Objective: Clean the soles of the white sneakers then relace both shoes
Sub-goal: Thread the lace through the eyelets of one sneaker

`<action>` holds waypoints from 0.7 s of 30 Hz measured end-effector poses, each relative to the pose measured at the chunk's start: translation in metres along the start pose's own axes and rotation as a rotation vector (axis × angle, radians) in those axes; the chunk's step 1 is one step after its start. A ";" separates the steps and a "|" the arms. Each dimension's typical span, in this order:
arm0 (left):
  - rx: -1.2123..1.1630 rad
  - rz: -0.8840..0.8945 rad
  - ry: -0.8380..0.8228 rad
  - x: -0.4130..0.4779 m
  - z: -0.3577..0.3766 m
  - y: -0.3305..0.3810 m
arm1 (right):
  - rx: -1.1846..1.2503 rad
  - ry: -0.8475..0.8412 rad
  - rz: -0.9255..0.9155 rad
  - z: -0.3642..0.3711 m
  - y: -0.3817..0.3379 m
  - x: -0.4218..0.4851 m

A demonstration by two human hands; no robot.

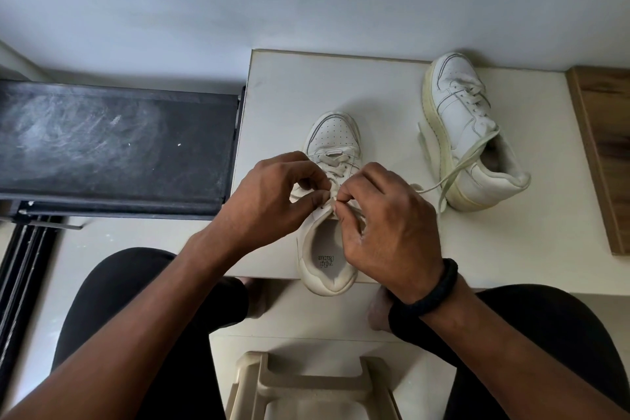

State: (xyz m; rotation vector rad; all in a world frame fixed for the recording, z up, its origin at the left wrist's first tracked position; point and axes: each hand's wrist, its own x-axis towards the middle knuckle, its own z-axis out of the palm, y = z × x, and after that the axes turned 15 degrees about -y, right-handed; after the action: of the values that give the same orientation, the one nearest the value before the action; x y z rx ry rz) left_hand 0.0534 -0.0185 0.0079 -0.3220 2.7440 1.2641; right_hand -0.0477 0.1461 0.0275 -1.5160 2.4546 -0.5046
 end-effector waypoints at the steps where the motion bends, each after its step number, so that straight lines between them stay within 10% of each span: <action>1: -0.002 0.008 -0.004 0.000 0.000 0.000 | 0.002 -0.005 0.016 0.001 0.000 0.000; 21: -0.006 0.146 -0.058 0.005 0.004 -0.003 | 0.331 -0.192 0.098 -0.026 0.020 -0.003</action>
State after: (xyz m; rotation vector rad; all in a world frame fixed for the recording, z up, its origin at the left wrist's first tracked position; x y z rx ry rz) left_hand 0.0490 -0.0181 0.0019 -0.0856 2.7586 1.2922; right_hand -0.0720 0.1614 0.0431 -1.2441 2.1592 -0.6733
